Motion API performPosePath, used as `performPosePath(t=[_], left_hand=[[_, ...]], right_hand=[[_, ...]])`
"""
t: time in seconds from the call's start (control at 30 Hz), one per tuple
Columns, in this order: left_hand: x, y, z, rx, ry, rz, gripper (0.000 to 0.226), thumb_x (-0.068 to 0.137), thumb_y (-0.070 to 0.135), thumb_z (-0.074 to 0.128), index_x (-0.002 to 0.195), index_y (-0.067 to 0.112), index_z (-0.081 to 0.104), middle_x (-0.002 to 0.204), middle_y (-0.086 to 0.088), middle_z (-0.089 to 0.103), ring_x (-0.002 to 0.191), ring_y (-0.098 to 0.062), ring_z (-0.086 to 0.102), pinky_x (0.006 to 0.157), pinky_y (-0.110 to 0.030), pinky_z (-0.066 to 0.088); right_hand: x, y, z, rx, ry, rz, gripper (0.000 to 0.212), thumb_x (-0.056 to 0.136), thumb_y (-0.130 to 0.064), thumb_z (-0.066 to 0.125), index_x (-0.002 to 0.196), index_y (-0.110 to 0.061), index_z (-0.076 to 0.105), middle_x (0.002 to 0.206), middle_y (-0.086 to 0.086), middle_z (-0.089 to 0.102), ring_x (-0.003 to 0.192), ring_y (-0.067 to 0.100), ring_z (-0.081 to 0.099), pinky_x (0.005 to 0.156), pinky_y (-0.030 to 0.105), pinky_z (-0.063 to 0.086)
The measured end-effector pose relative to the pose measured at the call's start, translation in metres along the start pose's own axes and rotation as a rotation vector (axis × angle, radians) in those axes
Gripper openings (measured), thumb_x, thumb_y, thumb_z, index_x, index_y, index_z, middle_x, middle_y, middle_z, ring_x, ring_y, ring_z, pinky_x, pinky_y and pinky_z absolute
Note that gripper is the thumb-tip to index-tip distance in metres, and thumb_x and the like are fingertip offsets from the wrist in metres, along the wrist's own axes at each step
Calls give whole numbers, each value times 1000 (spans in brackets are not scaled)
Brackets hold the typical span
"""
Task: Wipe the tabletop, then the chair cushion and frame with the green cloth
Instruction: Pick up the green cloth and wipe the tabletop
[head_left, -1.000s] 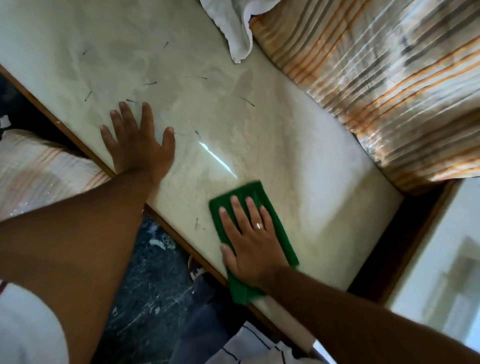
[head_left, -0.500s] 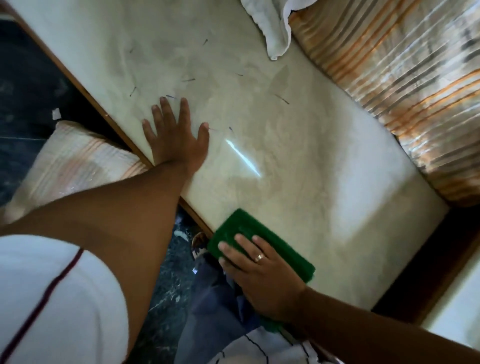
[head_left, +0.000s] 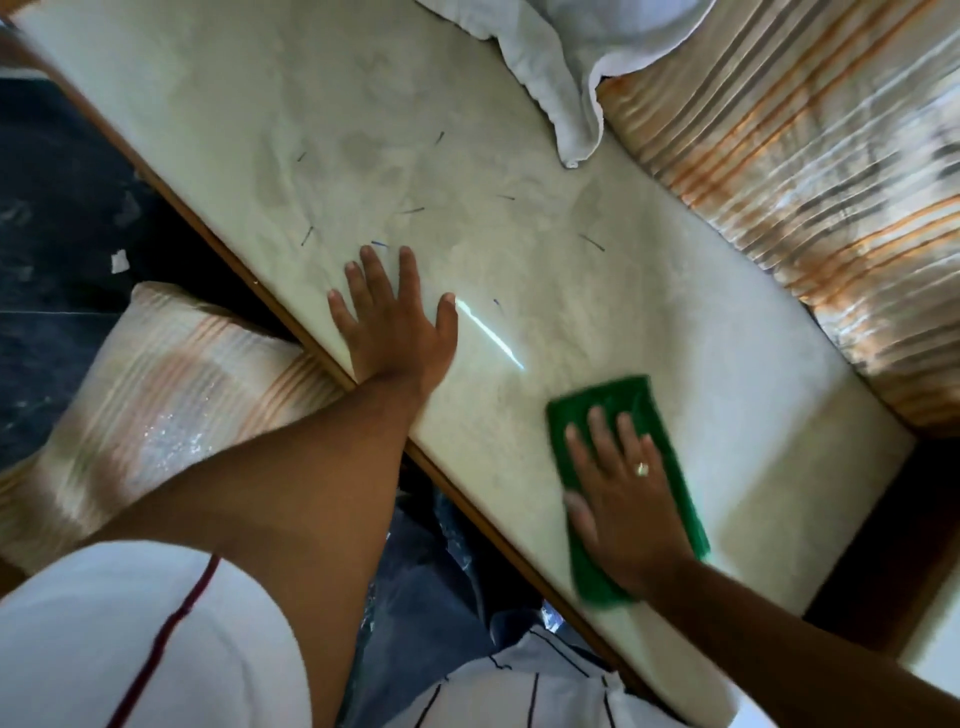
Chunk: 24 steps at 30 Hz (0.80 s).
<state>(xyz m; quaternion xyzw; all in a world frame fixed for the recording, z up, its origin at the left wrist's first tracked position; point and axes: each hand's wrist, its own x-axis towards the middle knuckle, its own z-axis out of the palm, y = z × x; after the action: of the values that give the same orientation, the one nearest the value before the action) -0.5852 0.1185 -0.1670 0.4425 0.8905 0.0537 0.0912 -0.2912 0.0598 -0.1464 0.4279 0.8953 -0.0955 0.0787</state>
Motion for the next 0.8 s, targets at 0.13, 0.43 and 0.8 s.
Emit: performPosePath(t=[0.13,0.43,0.8], left_hand=[[0,0,0,-15,-1,11,76,95,62,26,160,24,15,168,-20,10,155,-38,10,122,-59,5],[0,-9,-1,-50,-42,62,76,96,61,31,160,23,18,166,-23,14,154,-40,14,122,-57,7],[174,-65,-68,-200,78,-39,71,101,36,41,161,10,13,168,-17,11,156,-34,9,125,-48,0]], right_hand=[[7,-5,4,-81,-119,-483,76,94,-52,40,158,-32,5,165,2,11,151,29,5,119,52,8],[199,65,-60,71,83,483,68,97,-47,36,158,-22,20,166,12,15,150,40,14,120,54,16],[184,-39,-47,57,21,-95,63,91,-36,43,151,-17,38,158,12,37,142,39,35,117,53,22]])
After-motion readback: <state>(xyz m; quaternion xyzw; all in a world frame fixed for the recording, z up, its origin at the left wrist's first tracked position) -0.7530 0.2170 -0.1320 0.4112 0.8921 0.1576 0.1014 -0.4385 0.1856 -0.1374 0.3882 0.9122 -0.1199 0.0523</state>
